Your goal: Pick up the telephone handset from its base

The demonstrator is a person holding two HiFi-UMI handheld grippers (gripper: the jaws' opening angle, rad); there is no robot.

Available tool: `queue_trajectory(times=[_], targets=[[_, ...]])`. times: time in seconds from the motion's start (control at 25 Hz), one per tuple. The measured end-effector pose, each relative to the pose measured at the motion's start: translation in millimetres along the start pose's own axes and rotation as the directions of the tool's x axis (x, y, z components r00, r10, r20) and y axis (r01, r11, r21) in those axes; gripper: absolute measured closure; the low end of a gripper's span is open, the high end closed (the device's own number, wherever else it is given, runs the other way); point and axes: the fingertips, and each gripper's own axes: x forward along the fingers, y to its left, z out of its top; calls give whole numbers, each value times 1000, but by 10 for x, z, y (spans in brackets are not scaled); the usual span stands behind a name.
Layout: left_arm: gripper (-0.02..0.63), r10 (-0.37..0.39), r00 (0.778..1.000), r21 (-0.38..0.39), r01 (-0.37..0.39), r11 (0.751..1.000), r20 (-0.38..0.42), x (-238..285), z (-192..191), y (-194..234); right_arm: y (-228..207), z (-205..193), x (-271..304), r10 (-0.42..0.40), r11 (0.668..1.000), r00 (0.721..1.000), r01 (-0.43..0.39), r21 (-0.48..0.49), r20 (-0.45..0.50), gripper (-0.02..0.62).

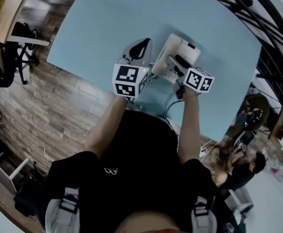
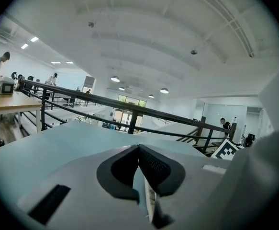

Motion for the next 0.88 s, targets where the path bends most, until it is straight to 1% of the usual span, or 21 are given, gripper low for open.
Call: queue_trajectory(times=[0.16, 0.2, 0.24, 0.4, 0.52, 0.68, 0.76, 0.88], targets=[[606, 21, 1000, -12, -22, 1000, -17, -33, -77, 154, 66, -72, 125, 43, 998, 999, -42, 43, -18, 380], [607, 25, 999, -16, -26, 1000, -21, -44, -97, 204, 88, -82, 177, 51, 997, 999, -50, 53, -19, 397], [606, 29, 999, -20, -29, 999, -24, -53, -112, 237, 106, -80, 217, 58, 997, 998, -57, 61, -19, 399], [607, 36, 999, -31, -37, 999, -28, -60, -126, 253, 130, -53, 294, 52, 996, 997, -48, 75, -55, 414], [606, 38, 999, -39, -39, 998, -25, -51, -112, 229, 128, -66, 339, 57, 987, 995, -44, 156, -80, 445], [606, 35, 999, -44, -36, 998, -15, -62, -69, 248, 181, -55, 364, 59, 973, 997, -44, 225, -59, 474], [606, 33, 999, -45, -34, 998, -12, -67, -57, 247, 218, -61, 356, 53, 974, 997, -42, 223, -47, 497], [606, 24, 1000, -40, -24, 999, -6, -62, -30, 242, 307, -53, 323, 50, 981, 998, -44, 189, -28, 508]])
